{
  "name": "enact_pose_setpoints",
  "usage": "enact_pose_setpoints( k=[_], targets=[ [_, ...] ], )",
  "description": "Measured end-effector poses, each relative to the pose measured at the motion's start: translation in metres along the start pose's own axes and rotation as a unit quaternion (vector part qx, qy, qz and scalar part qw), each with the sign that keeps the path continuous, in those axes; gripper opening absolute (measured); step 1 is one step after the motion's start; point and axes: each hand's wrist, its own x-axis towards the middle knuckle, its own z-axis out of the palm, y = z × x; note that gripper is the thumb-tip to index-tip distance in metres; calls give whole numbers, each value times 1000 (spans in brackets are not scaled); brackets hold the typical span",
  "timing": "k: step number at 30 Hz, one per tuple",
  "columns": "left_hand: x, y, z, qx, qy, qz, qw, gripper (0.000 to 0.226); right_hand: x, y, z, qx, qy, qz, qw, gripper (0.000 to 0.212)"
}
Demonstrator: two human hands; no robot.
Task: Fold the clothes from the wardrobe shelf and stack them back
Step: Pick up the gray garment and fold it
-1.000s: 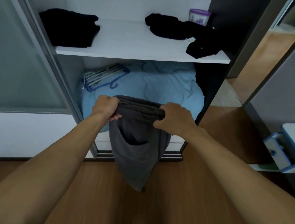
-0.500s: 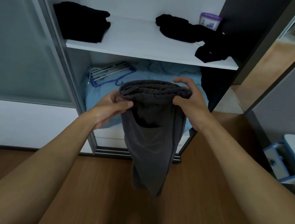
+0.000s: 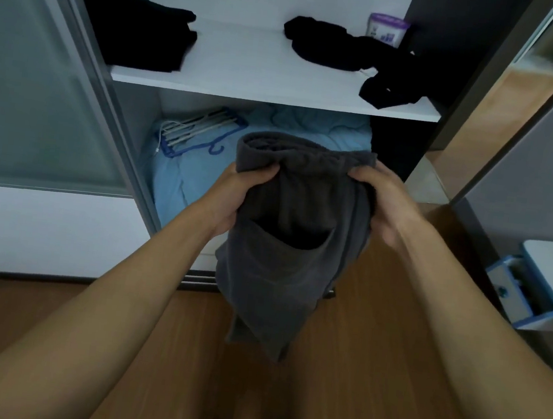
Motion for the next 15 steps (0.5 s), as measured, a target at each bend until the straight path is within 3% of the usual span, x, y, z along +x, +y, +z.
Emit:
enact_pose_setpoints(
  k=[3,9,12,15],
  targets=[
    [0,4,12,-33,35,-35,998,21,-21,31,-7,-39,-82,166,982,28],
    [-3,2,-14,27,63,-117,991,45,-27,45,17,83,-101,95,987,26],
    [-16,-15,-47,27,12,-159,987,53,-28,46,28,118,-89,114,982,22],
    [-42,-42,-64,0,-43,-220,975,53,-26,45,34,122,-59,164,977,35]
  ],
)
